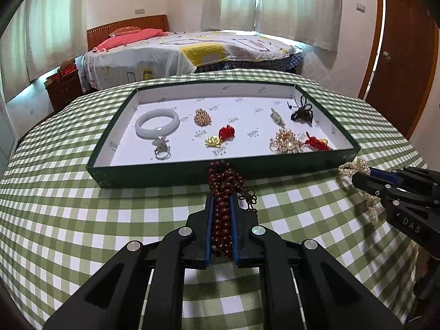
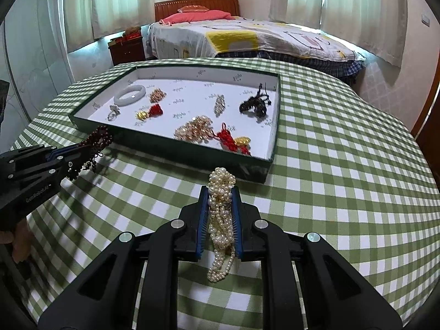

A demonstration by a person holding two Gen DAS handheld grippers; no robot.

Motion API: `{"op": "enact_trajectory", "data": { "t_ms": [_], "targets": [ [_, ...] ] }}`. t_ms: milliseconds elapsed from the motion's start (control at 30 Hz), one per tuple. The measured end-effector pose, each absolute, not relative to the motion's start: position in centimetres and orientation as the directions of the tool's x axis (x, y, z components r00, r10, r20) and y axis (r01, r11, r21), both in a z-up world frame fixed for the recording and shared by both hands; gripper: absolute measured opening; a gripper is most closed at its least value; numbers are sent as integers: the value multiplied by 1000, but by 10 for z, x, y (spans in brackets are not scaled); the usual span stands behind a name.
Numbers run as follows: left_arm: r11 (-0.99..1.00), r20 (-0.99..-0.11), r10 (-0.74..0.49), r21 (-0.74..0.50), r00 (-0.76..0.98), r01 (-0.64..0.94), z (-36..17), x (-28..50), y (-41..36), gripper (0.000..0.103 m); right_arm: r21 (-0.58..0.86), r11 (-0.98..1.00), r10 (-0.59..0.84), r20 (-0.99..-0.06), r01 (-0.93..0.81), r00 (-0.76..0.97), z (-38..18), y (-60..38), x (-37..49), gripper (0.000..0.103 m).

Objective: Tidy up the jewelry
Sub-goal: 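Carry the bead bracelet and pearl strand into the tray while both tools open to release them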

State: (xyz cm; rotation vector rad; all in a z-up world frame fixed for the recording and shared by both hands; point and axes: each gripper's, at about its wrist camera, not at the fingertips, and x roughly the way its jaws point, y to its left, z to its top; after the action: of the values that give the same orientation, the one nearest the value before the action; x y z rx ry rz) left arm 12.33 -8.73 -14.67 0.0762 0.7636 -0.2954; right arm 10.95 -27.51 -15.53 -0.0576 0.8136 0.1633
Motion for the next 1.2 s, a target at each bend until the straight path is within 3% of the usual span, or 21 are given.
{"op": "enact_trajectory", "data": {
  "t_ms": [700, 1200],
  "targets": [
    [952, -584, -286, -83, 760, 295, -93, 114, -64, 11, 82, 987, 162, -598, -142, 785, -84, -235, 104, 16],
    [962, -508, -260, -67, 821, 263, -52, 164, -51, 11, 68, 982, 186, -481, -176, 857, -23, -215, 149, 16]
  ]
}}
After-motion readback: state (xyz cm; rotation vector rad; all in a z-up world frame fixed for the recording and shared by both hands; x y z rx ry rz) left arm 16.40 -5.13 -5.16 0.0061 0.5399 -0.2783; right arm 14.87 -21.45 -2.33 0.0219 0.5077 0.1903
